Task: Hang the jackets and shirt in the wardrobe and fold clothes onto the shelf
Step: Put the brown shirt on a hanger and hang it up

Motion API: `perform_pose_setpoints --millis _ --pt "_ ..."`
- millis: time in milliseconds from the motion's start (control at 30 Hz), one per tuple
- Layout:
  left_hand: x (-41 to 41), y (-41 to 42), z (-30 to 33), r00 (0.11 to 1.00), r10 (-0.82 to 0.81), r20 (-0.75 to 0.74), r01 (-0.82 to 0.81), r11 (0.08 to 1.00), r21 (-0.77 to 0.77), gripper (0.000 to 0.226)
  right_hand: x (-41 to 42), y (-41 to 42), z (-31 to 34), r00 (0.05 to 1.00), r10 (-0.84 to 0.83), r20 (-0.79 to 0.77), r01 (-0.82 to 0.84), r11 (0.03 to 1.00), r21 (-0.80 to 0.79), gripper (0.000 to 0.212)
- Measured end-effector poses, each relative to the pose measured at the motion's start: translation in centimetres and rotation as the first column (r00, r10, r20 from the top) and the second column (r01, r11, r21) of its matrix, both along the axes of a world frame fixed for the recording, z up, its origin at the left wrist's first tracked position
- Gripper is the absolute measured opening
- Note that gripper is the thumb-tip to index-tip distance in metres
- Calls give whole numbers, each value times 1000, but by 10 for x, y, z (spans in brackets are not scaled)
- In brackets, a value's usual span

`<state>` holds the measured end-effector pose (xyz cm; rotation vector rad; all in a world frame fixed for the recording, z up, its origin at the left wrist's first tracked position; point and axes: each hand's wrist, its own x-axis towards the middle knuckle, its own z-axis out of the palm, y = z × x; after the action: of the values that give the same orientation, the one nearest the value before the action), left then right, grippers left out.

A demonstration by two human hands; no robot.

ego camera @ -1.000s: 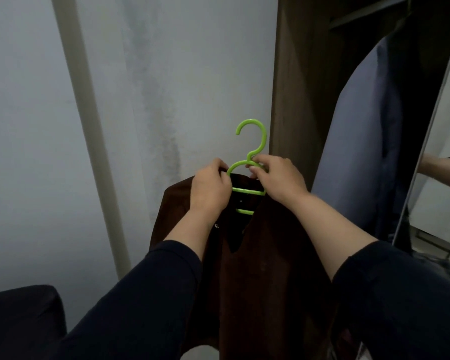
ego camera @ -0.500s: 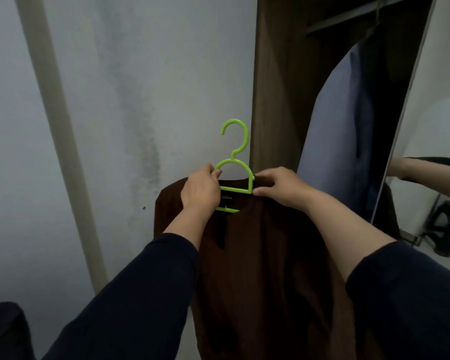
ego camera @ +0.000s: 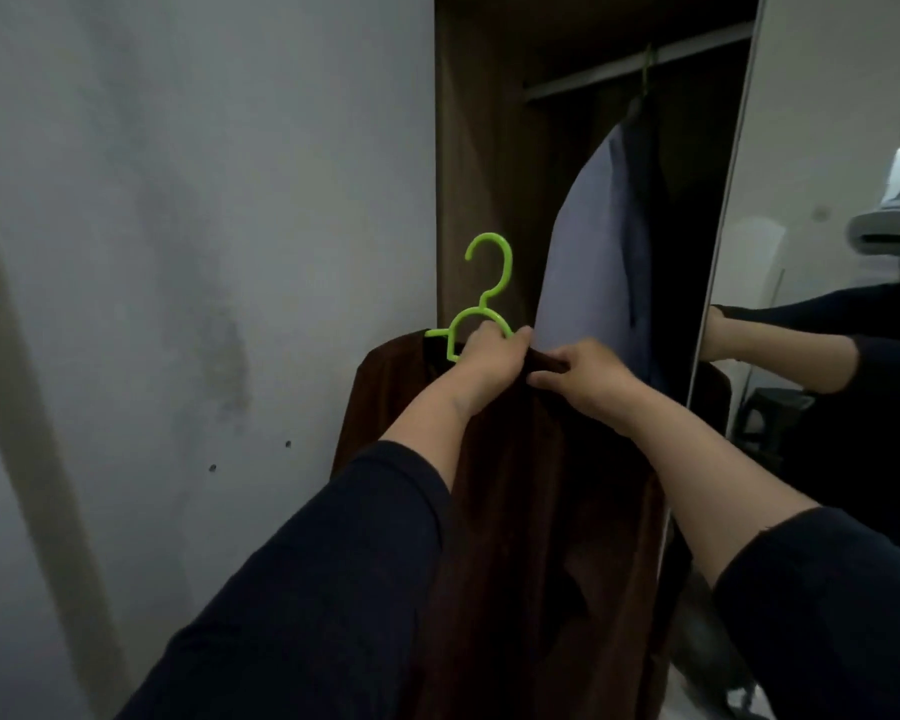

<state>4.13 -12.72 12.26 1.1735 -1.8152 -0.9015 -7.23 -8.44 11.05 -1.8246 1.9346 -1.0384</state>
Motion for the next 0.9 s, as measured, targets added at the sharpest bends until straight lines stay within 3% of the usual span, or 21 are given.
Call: perform_pose_setpoints --millis 100,167,233,300,433,567,667,800,900 --pt "-5 -15 10 999 -29 44 29 999 -16 26 -8 3 9 977 25 210 -26 1000 4 18" --pt "-7 -24 17 997 -61 39 62 997 -42 19 -16 1 17 893 14 449 -41 998 50 27" --pt "-11 -35 24 996 -90 13 90 994 -63 16 -28 -14 24 819 -25 574 2 999 41 32" --pt "-13 -49 33 993 -118 26 119 990 -79 23 -42 -40 31 836 -104 539 153 987 -48 29" --pt "-21 -89 55 982 -159 101 162 986 -26 23 -63 -102 64 925 -250 285 332 897 -292 36" --pt "-46 -138 87 981 -182 60 185 981 -60 16 -80 -158 118 894 -408 185 446 770 -457 40" --pt "-64 -170 116 982 -186 26 188 974 -124 12 -92 -187 163 850 -487 201 507 652 -564 40" --pt "-85 -207 150 982 -189 -6 183 959 -217 19 -109 -215 207 866 -482 132 472 702 -534 45" --pt "-103 -241 166 973 -218 -75 195 951 -240 31 -125 -232 222 865 -497 73 468 745 -474 35"
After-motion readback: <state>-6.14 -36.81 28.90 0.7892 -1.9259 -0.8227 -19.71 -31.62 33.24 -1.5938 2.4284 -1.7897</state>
